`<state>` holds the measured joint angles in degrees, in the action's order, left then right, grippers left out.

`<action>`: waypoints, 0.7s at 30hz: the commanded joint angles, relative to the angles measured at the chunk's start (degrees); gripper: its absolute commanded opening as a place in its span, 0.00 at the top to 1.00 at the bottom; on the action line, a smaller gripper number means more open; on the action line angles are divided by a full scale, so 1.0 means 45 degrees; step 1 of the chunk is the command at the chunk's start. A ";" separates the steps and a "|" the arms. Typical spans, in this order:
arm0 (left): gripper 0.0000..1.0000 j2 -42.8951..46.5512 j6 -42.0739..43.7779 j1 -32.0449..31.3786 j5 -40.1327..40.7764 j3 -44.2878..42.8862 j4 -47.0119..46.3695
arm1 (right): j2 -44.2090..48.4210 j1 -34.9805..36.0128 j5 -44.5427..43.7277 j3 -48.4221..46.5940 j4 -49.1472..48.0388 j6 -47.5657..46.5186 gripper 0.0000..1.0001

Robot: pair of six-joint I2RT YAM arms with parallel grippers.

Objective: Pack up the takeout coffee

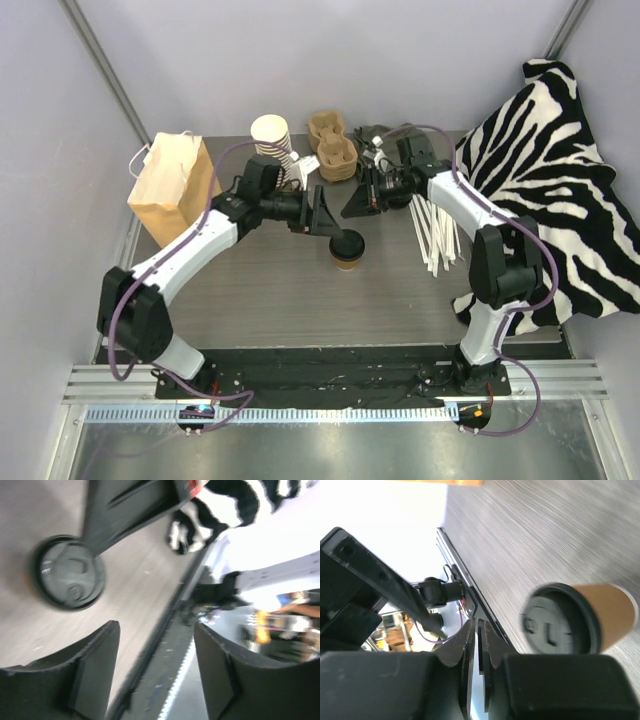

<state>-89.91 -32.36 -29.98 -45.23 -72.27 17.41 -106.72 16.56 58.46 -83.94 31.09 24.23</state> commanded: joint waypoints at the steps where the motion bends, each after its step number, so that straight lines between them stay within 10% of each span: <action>1: 0.30 0.1326 0.3319 0.0079 0.2604 -0.0153 0.2749 | 0.1526 0.0071 0.0312 -0.1092 0.0918 -0.0733 0.81; 12: 0.16 0.2245 0.5121 -0.2008 0.9014 0.2675 0.2795 | 0.3284 -0.0163 -0.3322 0.0625 0.2212 -0.1595 0.43; 21: 0.13 0.0782 0.7461 -0.2577 0.8043 0.3814 -0.1405 | 0.3344 -0.1549 -0.3166 0.0784 0.2504 -0.1731 0.20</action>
<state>-83.44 -5.21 -41.63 -8.05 -54.70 23.64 -93.36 12.43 44.38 -78.74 42.48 17.58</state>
